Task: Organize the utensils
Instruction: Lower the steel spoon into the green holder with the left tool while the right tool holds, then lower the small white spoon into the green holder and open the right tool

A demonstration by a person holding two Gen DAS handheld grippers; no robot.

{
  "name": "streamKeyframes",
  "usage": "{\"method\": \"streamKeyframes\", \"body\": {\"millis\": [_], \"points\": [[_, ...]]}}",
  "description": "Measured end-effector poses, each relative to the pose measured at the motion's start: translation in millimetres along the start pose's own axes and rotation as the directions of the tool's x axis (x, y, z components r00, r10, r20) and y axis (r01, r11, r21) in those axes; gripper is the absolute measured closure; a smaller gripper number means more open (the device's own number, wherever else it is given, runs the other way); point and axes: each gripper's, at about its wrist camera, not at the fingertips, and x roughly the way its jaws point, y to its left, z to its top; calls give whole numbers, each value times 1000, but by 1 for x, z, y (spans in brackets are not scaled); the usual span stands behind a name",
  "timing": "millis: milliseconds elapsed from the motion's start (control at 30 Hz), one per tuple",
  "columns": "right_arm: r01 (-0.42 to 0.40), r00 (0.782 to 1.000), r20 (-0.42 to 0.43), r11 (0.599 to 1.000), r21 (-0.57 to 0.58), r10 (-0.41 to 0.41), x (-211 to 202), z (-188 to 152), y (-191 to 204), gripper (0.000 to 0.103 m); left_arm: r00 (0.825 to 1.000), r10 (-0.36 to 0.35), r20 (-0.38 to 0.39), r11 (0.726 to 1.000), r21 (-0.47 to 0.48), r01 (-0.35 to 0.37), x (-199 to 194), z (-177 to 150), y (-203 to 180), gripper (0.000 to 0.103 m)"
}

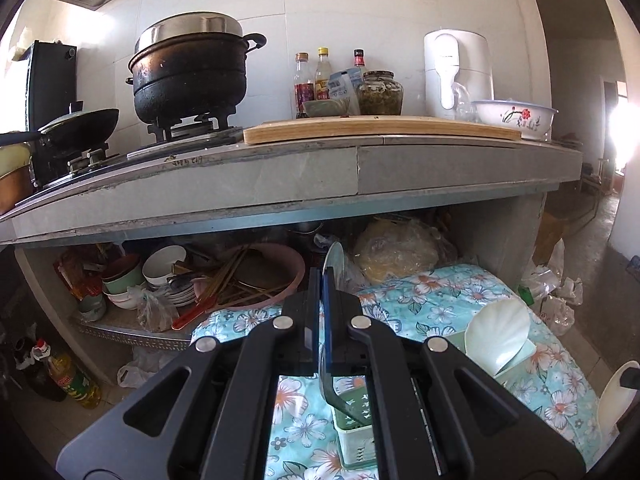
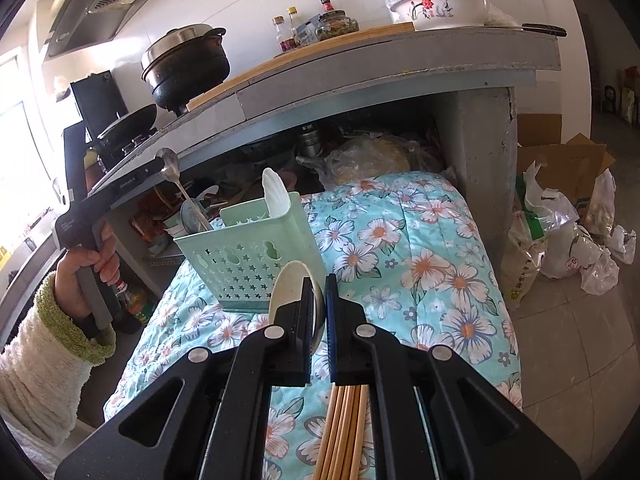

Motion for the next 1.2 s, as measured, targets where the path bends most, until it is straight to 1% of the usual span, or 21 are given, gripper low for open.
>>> {"method": "streamKeyframes", "body": {"millis": [167, 433, 567, 733, 833, 900, 1067, 1133, 1200], "points": [[-4, 1000, -3, 1000, -2, 4, 1, 0, 1, 97, 1000, -11, -5, 998, 61, 12, 6, -17, -12, 102], [-4, 1000, -7, 1000, 0, 4, 1, -1, 1, 97, 998, -32, -55, 992, 121, 39, 15, -39, -22, 102], [-6, 1000, -9, 1000, 1, 6, 1, -2, 2, 97, 996, -43, -75, 990, 130, 52, 15, -46, -24, 98], [-8, 1000, -11, 1000, -2, 8, 2, -2, 3, 97, 996, -55, -67, 989, 133, 64, 11, -47, -24, 98], [-9, 1000, -12, 1000, -1, 9, 2, -2, 3, 97, 996, -55, -68, 989, 134, 64, 9, -47, -24, 96], [-8, 1000, -12, 1000, -3, 8, 2, -3, 4, 97, 996, -58, -66, 990, 126, 66, 6, -48, -23, 91], [-8, 1000, -12, 1000, -3, 8, 2, -3, 4, 97, 996, -67, -57, 993, 95, 72, -1, -47, -16, 87], [-7, 1000, -12, 1000, -4, 7, 2, -3, 4, 97, 996, -68, -50, 994, 79, 72, -6, -45, -13, 82], [-6, 1000, -11, 1000, -5, 6, 2, -2, 4, 97, 997, -70, -45, 995, 61, 73, -13, -45, -9, 75]]}}
